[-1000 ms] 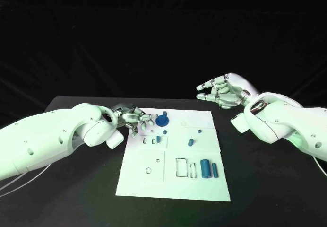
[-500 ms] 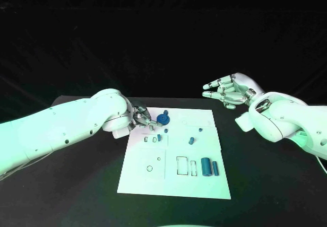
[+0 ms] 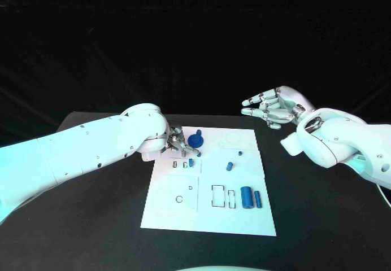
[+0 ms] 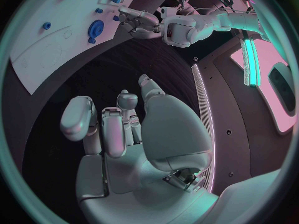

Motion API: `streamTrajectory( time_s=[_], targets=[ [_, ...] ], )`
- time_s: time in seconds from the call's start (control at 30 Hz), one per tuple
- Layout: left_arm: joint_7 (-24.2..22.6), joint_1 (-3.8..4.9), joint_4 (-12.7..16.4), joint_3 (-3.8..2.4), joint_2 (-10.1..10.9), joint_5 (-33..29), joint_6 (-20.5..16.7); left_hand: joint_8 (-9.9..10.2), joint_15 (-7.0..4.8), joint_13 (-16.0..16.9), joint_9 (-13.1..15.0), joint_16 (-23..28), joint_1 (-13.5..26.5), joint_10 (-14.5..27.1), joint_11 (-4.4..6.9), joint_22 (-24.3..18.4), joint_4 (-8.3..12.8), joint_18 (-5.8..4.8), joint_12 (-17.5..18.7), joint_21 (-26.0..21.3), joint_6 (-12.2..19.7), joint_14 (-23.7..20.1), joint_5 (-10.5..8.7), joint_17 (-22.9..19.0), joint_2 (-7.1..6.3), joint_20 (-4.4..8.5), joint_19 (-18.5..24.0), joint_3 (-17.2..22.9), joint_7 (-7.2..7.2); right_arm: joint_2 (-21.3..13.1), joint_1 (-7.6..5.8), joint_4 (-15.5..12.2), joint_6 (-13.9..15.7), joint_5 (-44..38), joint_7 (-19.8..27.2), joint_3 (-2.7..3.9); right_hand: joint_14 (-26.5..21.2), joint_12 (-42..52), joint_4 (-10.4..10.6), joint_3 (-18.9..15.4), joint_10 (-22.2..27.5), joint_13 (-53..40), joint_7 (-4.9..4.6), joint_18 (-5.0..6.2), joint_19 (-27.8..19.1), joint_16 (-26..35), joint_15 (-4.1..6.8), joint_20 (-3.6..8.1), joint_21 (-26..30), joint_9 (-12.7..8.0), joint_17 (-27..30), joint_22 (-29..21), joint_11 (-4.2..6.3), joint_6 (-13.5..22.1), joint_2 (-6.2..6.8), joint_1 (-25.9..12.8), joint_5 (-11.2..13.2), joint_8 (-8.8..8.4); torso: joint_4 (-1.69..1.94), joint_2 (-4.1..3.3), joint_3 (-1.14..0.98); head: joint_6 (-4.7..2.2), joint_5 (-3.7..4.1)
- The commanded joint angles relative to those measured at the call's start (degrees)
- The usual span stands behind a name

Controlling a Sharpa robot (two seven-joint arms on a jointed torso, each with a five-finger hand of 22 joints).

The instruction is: Assemble the parts on the task board

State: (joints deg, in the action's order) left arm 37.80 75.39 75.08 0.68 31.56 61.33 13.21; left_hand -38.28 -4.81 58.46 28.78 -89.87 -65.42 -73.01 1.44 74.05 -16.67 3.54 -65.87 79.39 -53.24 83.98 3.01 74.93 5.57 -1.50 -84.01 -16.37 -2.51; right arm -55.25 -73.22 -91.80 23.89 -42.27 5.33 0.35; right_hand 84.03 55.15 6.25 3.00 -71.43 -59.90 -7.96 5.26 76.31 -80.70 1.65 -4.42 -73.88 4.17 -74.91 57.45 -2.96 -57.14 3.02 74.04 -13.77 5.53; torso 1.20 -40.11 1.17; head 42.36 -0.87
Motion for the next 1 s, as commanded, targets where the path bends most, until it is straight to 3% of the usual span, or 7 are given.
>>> streamTrajectory(
  time_s=[0.03, 0.57, 0.83, 0.97, 1.0],
  targets=[
    [1.20, 0.06, -0.48, 0.04, -0.61, 2.25, 4.57, -0.32, -0.34, 0.06, 0.21, -0.13, 0.51, -0.36, 0.15, 0.11, -0.05, -0.52, -0.26, 0.28, 0.44, 6.02, -0.31, 15.07, 0.08, 0.53, -1.81, -0.45, 0.12, 0.10, 0.00, -0.02, -0.73, -1.56, -0.39, 0.00, 2.78, -0.37, -0.13, -0.35, 0.36, 0.05, 0.10, 0.92, -0.43, 0.34, -0.12, -0.06, 0.27, -0.06, -0.44, -0.05, 0.11, 0.00, 0.06, -0.37, -0.11, 0.21, -0.06, -0.02, 0.00, 0.23, -0.08],
    [1.44, -0.04, -2.50, 0.18, -2.59, 2.46, 6.76, -1.12, -0.36, 0.60, 1.40, -0.13, -1.13, -0.40, 0.20, 0.69, 0.36, -0.59, -0.69, 0.64, 0.98, 6.02, -0.12, 15.07, 1.18, 0.58, -1.79, -0.41, 0.20, 0.29, 0.00, 0.22, -0.96, -1.99, -0.63, -0.03, 2.77, -0.39, -0.12, -0.41, 0.39, 0.08, 0.11, 0.93, -0.45, 0.39, -0.12, -0.05, 0.31, -0.07, -0.38, -0.11, 0.12, 0.02, 0.04, -0.33, -0.13, 0.21, 0.01, -0.04, 0.05, 0.90, -0.16],
    [1.31, -0.19, -3.14, 0.28, -3.26, 2.28, 7.12, -1.87, -0.34, 1.08, 2.71, -0.13, -3.10, -0.51, 0.22, 1.29, 0.40, -0.65, -1.08, 0.98, 1.41, 6.02, 1.47, 15.07, 1.70, 0.49, -1.81, 0.87, 0.24, 0.44, 0.00, 0.36, -1.10, -2.01, -0.67, -0.08, 2.78, -0.37, -0.10, -0.45, 0.39, 0.07, 0.11, 0.94, -0.47, 0.39, -0.11, -0.05, 0.35, -0.07, -0.39, -0.17, 0.12, 0.03, 0.01, -0.32, -0.18, 0.22, -0.05, -0.05, 0.01, 1.07, -0.09],
    [1.25, -0.24, -3.27, 0.31, -3.45, 2.12, 7.33, -2.15, -0.38, 1.29, 3.50, -0.13, -3.47, -0.54, 0.28, 1.51, 0.11, -0.66, -1.21, 1.07, 1.70, 6.02, 1.65, 15.07, 0.96, 0.51, -1.76, 3.52, 0.33, 0.52, 0.01, 0.41, -1.17, -2.04, -0.70, -0.10, 2.79, -0.33, -0.09, -0.52, 0.39, 0.06, 0.13, 0.94, -0.44, 0.39, -0.10, -0.04, 0.37, -0.08, -0.41, -0.17, 0.14, 0.04, -0.07, -0.22, -0.38, 0.24, -0.01, -0.05, 0.00, 1.24, -0.06],
    [1.24, -0.25, -3.31, 0.32, -3.51, 2.08, 7.37, -2.21, -0.41, 1.35, 3.83, -0.13, -3.25, -0.54, 0.31, 1.61, -0.04, -0.67, -1.24, 1.10, 1.82, 6.02, 1.62, 15.07, 0.25, 0.53, -1.74, 5.09, 0.31, 0.54, 0.01, 0.42, -1.19, -2.06, -0.71, -0.10, 2.79, -0.32, -0.09, -0.54, 0.39, 0.06, 0.13, 0.94, -0.44, 0.39, -0.09, -0.03, 0.38, -0.08, -0.42, -0.17, 0.14, 0.04, -0.09, -0.21, -0.42, 0.24, -0.01, -0.05, 0.00, 1.24, -0.06]
  ],
)
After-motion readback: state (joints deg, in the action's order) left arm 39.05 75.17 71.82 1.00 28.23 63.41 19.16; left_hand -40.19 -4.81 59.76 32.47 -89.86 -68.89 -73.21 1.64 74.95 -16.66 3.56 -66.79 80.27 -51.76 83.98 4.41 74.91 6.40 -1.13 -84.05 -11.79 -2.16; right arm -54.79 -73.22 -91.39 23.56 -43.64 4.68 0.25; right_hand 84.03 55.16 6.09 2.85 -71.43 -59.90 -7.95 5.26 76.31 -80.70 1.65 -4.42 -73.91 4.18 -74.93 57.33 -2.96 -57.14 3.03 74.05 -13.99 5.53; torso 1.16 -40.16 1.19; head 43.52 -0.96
